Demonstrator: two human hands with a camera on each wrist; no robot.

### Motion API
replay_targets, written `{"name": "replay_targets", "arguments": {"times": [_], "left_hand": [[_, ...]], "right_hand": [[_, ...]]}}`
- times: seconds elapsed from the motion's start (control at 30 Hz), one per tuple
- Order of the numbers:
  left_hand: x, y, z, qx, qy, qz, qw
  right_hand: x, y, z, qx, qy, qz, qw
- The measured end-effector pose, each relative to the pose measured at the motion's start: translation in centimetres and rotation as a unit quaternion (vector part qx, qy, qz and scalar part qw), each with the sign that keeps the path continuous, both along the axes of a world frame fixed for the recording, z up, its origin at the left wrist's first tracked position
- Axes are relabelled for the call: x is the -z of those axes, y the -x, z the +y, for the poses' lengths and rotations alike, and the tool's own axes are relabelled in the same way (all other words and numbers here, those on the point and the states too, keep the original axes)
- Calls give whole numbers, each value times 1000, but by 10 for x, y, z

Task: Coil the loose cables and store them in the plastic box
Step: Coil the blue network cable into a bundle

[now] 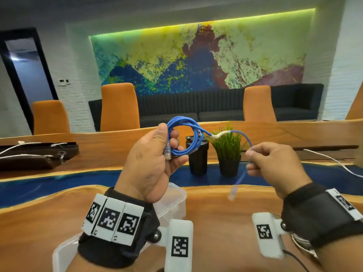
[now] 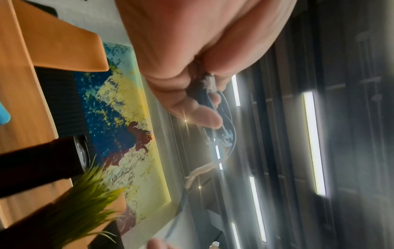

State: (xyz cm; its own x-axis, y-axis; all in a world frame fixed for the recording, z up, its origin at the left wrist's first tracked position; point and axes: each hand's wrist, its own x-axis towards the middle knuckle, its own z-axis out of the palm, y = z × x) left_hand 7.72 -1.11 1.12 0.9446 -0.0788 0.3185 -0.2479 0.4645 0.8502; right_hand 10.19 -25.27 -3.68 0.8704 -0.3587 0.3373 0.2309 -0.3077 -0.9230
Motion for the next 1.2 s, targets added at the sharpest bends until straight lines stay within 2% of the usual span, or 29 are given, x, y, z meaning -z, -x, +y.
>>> {"name": "replay_targets", "arguments": {"times": [0.07,0.13,0.3,0.5,0.6,0.67,0.77,0.87,0.93,1.07,1.13,1.2], "left_hand": [[1,-1,-1,-1,-4,-2,1000],[2,0,-3,5,-7,-1,1000],[3,1,-6,31,-1,-2,1000],[7,0,-7,53,-19,-4,998],[9,0,-9,64,-32,-14,997],[11,1,-12,71,-38,-36,996],[13,2,-16,58,-51,-78,994],[14,1,-17,8,-79,-126,989],[15,3,-20,-21,-104,-155,982],[19,10,-30,-60,-119,-201,970],[19,10,-31,-76,-106,-205,970],[16,9,-30,-88,-73,-201,973]], "right_hand": [[-6,3,5,-59,-152,-41,986],[-14,8,11,-111,-253,-94,956],[-18,14,22,-177,-344,-154,909],[-17,21,47,-255,-457,-119,843],[-14,25,56,-303,-451,-61,837],[-10,29,61,-378,-404,-6,833],[-2,34,64,-518,-351,36,779],[-3,38,61,-578,-339,59,740],[-7,40,63,-581,-340,65,736],[-17,51,77,-496,-357,72,788],[-22,57,79,-467,-363,64,804],[-23,58,80,-459,-331,45,823]]}}
